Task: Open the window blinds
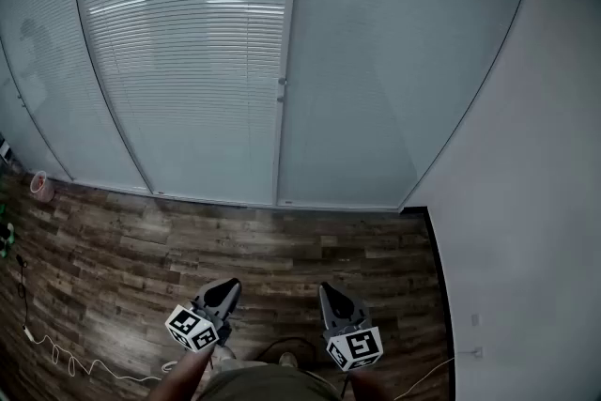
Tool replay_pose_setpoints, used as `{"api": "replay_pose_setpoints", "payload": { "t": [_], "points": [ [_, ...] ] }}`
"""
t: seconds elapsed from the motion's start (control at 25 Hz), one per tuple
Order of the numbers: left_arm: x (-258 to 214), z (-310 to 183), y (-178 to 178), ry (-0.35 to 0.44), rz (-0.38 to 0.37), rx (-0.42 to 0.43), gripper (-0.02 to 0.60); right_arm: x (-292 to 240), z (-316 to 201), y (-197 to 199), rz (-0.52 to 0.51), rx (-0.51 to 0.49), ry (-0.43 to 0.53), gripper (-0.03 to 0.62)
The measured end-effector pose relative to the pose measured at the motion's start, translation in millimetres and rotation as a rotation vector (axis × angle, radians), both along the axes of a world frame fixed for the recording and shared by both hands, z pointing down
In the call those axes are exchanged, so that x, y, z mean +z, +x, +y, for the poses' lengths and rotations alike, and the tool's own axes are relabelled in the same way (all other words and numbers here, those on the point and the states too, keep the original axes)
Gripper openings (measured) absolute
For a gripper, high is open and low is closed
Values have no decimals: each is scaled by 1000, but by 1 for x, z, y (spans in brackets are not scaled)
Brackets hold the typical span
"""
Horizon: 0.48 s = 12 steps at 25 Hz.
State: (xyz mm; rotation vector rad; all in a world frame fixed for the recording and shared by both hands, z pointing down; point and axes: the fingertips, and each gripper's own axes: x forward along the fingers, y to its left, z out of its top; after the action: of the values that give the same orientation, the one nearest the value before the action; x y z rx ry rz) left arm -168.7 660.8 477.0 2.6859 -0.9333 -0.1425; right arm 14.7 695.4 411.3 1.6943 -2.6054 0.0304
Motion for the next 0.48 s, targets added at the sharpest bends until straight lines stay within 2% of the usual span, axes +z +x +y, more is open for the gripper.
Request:
{"api": "replay_pose_setpoints", "payload": {
  "t": [0.36,0.48],
  "points": [
    [4,19,30,11,-12,-26,12,20,13,39,-24,12,-32,2],
    [2,27,42,21,-21,-36,12,16,16,51,-90,-2,-18,2]
  ]
}}
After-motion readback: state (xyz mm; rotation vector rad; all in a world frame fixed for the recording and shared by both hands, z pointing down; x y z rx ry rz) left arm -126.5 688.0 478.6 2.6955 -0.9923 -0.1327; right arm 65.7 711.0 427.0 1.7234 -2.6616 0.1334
